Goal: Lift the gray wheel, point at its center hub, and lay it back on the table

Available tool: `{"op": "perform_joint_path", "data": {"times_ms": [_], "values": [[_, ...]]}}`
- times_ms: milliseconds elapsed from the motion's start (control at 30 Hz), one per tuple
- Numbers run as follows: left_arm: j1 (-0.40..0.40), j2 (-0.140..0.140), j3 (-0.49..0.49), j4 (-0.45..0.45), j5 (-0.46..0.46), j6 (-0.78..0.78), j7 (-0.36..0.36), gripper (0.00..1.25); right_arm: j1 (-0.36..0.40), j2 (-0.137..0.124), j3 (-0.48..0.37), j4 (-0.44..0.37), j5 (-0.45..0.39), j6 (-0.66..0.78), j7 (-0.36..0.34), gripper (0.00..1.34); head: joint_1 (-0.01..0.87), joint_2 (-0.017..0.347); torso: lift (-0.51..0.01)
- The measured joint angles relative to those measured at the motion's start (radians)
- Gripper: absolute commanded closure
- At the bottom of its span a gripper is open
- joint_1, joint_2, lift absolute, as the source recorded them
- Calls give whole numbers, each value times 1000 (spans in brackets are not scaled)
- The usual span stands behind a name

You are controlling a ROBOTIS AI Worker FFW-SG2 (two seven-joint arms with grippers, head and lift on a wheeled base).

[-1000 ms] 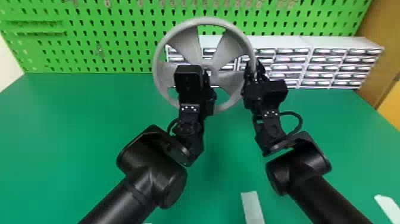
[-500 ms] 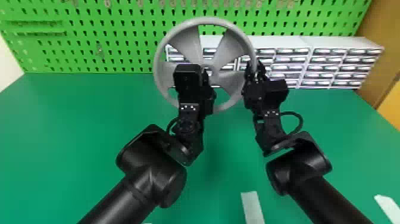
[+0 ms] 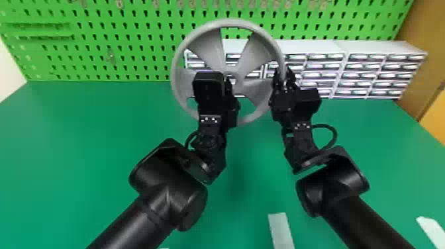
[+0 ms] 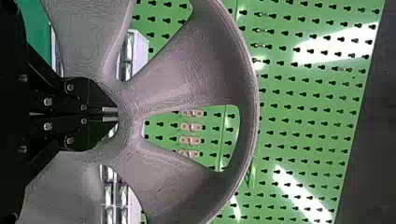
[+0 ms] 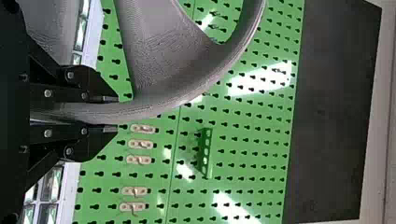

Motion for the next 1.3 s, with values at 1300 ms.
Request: {"op": "perform_joint_path", "data": {"times_ms": [1300], "values": [[3,-2,-3,3,10,-9,0,1197,-1,-1,0,-1,-3,1,1,1214,692,48,-96]]}}
